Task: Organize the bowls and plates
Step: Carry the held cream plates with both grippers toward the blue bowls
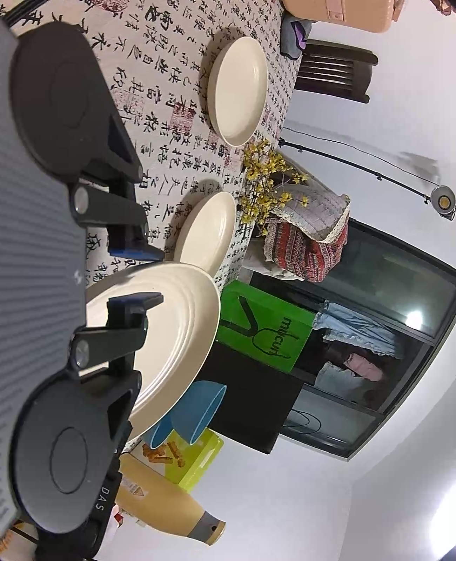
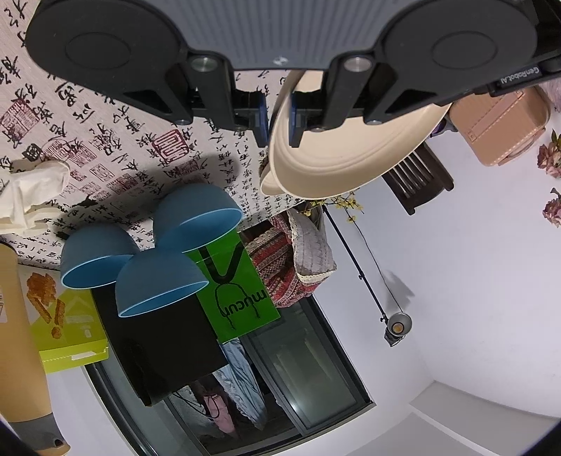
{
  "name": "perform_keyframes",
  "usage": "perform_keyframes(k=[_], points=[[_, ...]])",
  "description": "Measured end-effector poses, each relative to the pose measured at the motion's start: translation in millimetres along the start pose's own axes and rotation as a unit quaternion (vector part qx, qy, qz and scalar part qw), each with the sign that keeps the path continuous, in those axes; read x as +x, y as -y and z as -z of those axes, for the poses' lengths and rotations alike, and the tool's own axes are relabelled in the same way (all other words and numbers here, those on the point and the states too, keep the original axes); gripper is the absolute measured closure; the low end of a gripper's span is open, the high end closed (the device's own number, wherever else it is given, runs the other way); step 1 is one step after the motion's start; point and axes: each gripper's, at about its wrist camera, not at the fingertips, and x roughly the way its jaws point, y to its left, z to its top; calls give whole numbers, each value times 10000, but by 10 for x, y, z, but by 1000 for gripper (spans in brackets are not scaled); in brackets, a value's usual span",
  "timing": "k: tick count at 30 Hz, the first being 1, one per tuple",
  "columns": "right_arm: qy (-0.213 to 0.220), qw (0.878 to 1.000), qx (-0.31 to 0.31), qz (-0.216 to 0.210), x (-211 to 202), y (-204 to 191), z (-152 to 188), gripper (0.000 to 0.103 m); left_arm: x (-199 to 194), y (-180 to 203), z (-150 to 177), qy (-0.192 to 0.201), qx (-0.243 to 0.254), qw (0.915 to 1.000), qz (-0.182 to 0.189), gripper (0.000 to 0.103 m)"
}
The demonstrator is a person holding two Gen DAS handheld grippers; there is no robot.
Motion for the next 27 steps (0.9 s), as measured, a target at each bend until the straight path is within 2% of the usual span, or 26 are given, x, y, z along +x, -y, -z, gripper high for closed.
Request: perform_keyframes(k=[27], points=[[-75, 9998, -19, 170, -162, 181, 184, 91, 18, 94, 245, -249, 264, 9992, 138, 84]])
